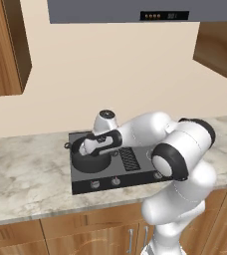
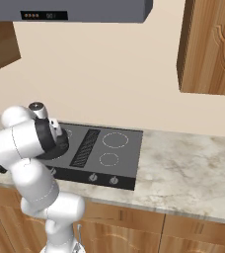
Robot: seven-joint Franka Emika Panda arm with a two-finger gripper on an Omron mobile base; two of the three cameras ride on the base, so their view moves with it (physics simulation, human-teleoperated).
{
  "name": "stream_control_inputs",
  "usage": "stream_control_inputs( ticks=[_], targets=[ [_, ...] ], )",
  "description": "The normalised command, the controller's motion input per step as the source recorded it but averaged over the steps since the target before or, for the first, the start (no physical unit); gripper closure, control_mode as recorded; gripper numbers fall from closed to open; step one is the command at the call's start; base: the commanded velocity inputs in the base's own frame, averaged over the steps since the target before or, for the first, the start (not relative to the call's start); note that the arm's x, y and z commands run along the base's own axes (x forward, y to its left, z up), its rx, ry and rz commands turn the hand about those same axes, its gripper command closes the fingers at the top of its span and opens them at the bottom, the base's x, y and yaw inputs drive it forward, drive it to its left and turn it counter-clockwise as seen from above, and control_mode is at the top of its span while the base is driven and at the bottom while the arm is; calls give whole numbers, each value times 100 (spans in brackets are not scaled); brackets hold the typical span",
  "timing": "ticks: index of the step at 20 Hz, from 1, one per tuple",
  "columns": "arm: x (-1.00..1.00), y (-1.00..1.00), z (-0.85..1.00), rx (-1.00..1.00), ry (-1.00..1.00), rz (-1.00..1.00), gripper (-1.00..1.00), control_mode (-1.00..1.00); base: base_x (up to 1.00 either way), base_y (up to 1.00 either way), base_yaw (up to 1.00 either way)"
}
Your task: Turn on the burner for the pot on the stove. Wait thirty seconds for the pot to heat up. Then add the lemon wedge to the pot.
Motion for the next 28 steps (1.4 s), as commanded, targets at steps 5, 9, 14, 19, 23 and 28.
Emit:
stream_control_inputs(
  ticks=[5, 9, 14, 19, 23, 28],
  targets=[
    [11, 6, -19, 1, 1, 0, 100, -100, 0, 0, 0],
    [25, 12, -14, 0, 0, 0, 100, -100, 0, 0, 0],
    [29, 13, -11, 0, 0, 0, -100, -100, 0, 0, 0],
    [7, 8, -7, 0, 0, 0, -100, -100, 0, 0, 0],
    [0, 0, -2, 0, 0, 0, -100, -100, 0, 0, 0],
    [-23, -4, 57, 3, -5, 0, -100, -100, 0, 0, 0]
  ],
)
